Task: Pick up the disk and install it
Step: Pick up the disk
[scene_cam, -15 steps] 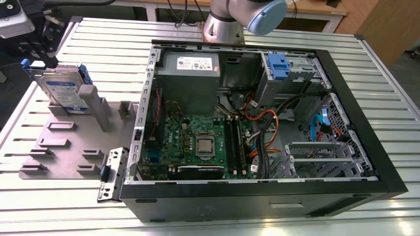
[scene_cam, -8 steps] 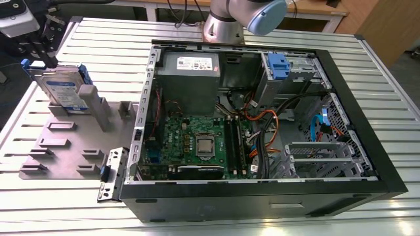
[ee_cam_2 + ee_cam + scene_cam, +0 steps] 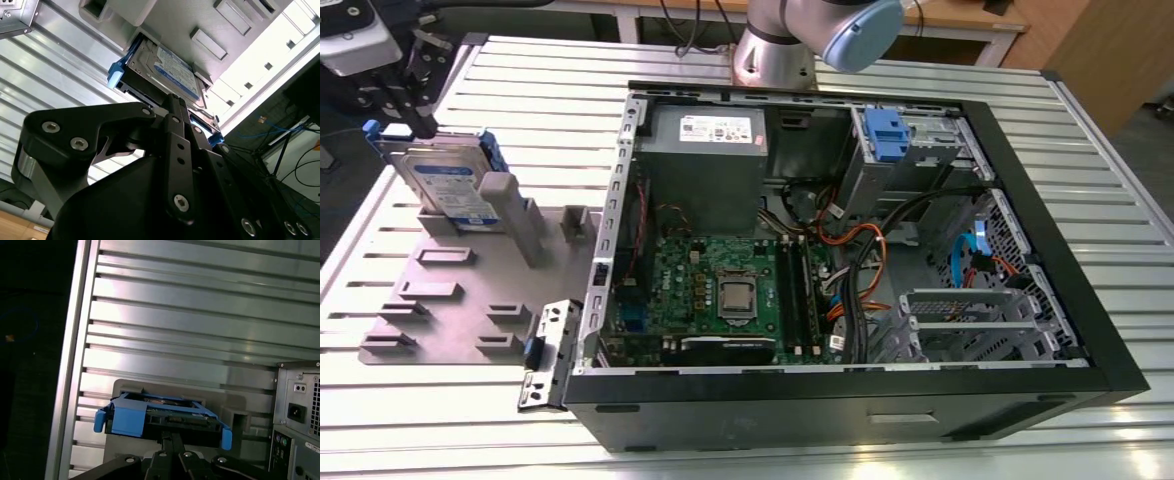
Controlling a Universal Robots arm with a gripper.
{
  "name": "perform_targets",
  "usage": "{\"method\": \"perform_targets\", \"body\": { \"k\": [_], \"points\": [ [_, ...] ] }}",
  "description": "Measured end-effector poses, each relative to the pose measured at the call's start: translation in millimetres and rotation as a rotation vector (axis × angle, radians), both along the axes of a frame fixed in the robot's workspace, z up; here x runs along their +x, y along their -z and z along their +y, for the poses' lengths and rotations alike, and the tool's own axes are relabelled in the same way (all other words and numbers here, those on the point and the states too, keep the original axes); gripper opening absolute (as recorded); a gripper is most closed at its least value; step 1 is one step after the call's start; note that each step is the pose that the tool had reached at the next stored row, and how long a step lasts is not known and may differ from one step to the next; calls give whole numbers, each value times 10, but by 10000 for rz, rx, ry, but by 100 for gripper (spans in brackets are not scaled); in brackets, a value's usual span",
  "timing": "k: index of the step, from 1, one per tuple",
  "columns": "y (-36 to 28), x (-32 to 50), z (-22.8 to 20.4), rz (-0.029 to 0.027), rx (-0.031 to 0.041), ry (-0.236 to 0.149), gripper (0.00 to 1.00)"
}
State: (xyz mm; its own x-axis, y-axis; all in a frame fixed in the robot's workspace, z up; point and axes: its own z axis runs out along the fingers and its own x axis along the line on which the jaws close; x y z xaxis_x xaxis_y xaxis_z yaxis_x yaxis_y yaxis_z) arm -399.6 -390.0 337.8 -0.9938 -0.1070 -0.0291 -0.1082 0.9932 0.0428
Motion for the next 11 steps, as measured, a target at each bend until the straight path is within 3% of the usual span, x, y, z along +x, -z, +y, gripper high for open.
{"method": "perform_targets", "body": {
  "k": [6, 11],
  "points": [
    [0, 0, 0, -1, 0, -408, 11],
    [0, 0, 0, 1, 0, -415, 11]
  ]
}}
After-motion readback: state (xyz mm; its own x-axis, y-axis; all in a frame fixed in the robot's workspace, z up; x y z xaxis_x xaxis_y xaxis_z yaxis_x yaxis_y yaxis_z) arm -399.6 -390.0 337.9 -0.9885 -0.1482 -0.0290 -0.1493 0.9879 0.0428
